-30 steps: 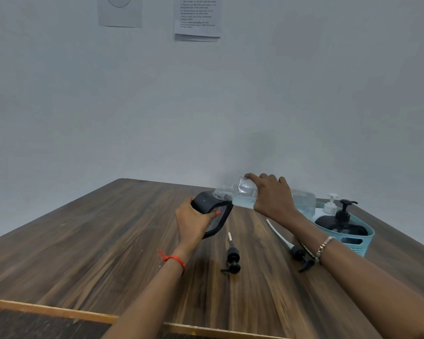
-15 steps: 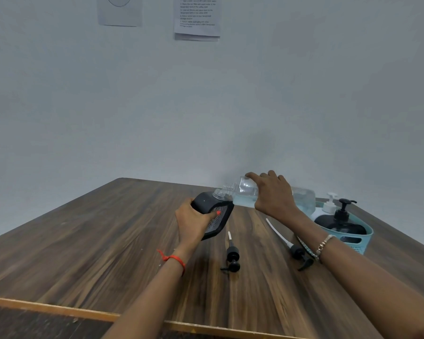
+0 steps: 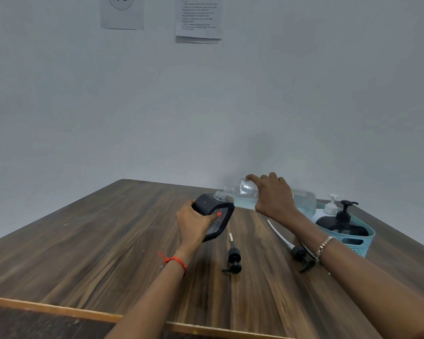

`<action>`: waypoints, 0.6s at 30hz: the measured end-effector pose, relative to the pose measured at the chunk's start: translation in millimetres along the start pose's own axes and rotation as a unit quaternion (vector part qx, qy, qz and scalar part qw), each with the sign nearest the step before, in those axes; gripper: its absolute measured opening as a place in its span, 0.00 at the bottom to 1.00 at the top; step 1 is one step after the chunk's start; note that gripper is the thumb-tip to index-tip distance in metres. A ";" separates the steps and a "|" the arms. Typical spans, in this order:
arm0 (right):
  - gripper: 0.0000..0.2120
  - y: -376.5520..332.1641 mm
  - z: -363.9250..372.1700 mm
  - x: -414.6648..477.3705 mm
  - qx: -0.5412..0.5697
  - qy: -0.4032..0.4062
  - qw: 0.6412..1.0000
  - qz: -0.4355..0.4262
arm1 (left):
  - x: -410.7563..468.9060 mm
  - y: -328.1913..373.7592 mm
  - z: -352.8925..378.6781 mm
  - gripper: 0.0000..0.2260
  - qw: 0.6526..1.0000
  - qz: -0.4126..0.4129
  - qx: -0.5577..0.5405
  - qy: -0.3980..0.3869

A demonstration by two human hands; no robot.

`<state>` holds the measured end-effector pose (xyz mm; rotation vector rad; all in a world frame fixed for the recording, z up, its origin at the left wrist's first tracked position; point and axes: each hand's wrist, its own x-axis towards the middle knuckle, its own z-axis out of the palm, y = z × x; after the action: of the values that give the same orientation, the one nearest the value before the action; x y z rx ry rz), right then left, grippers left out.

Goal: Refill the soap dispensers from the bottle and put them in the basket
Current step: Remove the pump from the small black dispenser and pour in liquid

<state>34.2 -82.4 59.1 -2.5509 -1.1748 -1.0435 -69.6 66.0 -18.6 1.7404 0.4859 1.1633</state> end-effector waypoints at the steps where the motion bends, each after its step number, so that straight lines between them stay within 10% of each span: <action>1: 0.31 0.1 -0.1 -0.3 0.000 0.002 1.000 0.000 | -0.1 0.4 0.0 0.21 1.000 0.000 0.001 0.001; 18: 0.30 -2.3 -4.6 -1.3 -0.007 0.001 1.000 -0.005 | -3.5 1.6 -2.2 0.19 1.000 -0.013 -0.019 0.005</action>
<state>29.6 -83.4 61.3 -2.5563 -1.1850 -1.0586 -73.4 63.8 -18.7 1.6914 0.4889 1.1569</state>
